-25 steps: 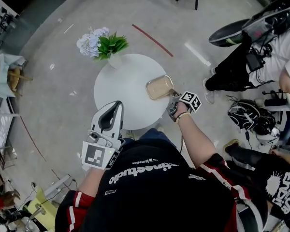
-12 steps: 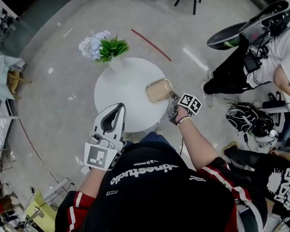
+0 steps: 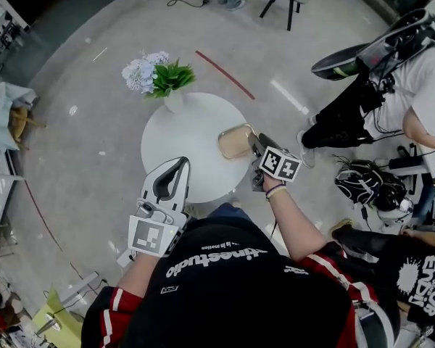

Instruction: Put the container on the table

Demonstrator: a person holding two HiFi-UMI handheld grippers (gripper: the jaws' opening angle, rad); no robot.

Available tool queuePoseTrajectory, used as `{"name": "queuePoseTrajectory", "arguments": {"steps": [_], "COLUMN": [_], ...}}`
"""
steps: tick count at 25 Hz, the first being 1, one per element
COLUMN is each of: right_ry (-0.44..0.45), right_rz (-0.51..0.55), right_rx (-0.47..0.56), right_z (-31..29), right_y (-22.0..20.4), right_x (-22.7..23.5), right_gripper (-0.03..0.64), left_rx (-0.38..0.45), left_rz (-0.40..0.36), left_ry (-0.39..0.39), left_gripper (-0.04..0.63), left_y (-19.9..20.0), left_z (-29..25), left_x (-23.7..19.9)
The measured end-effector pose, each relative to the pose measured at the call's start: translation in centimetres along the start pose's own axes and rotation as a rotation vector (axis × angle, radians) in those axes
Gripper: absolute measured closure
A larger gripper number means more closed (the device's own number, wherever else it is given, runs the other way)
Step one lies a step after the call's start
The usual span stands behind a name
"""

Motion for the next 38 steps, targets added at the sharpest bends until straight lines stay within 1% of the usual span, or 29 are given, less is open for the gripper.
{"name": "queuePoseTrajectory", "arguments": {"steps": [2, 5, 10, 15, 18, 20, 23, 25, 29, 34, 36, 38], "right_ry": [0.041, 0.081, 0.135, 0.186, 0.212, 0.23, 0.248, 0.252, 0.262, 0.288, 0.301, 0.316], "right_rz": [0.081, 0.185, 0.302, 0.429, 0.513, 0.546, 0.563, 0.554, 0.538, 0.534, 0.526, 0.527], "right_rx": [0.031, 0.078, 0.147, 0.214, 0.257, 0.282, 0.311, 0.33, 0.368, 0.405, 0.409, 0.412], "right_z": [0.6, 1.8, 3.1, 4.7, 6.0, 6.9, 7.9, 8.4, 9.6, 11.2, 11.7, 11.8], "right_y": [1.0, 2.3, 3.8, 5.3, 6.0, 6.4, 7.1, 7.5, 8.1, 8.7, 8.6, 8.5], "right_x": [-1.8, -4.4, -8.0, -11.5, -13.6, -14.9, -16.4, -17.0, -18.2, -20.1, -20.8, -21.4], "right_gripper": [0.422, 0.422, 0.422, 0.423, 0.423, 0.423, 0.425, 0.425, 0.426, 0.436, 0.44, 0.443], "left_rx": [0.015, 0.019, 0.012, 0.041, 0.03, 0.047, 0.045, 0.03, 0.081, 0.049, 0.032, 0.035], "left_rz": [0.008, 0.001, -0.016, 0.0, -0.014, 0.002, 0.013, 0.003, 0.021, -0.006, -0.01, -0.012], "left_ry": [0.007, 0.002, 0.0, 0.019, 0.013, 0.019, 0.019, 0.011, 0.028, 0.022, 0.03, 0.041], "left_gripper": [0.572, 0.572, 0.572, 0.572, 0.571, 0.572, 0.572, 0.571, 0.571, 0.572, 0.571, 0.572], "left_y": [0.3, 0.3, 0.3, 0.8, 0.9, 1.2, 1.3, 1.3, 2.2, 2.4, 2.5, 2.7], "left_z": [-0.1, 0.1, 0.3, -0.1, 0.0, -0.1, -0.2, -0.3, -0.7, -0.5, -0.3, -0.3], "left_x": [0.0, -0.2, -0.7, -0.9, -1.0, -1.0, -1.1, -1.1, -1.3, -1.5, -1.7, -2.0]}}
Point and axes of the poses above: the fingertips, and each gripper's own axes: z backward along the fingers, x to its right, y out of its top, the point moved 8 cm from there along z, backward along the fingers, and after that the axes turned 6 degrees about x, right-handed, at the moved point
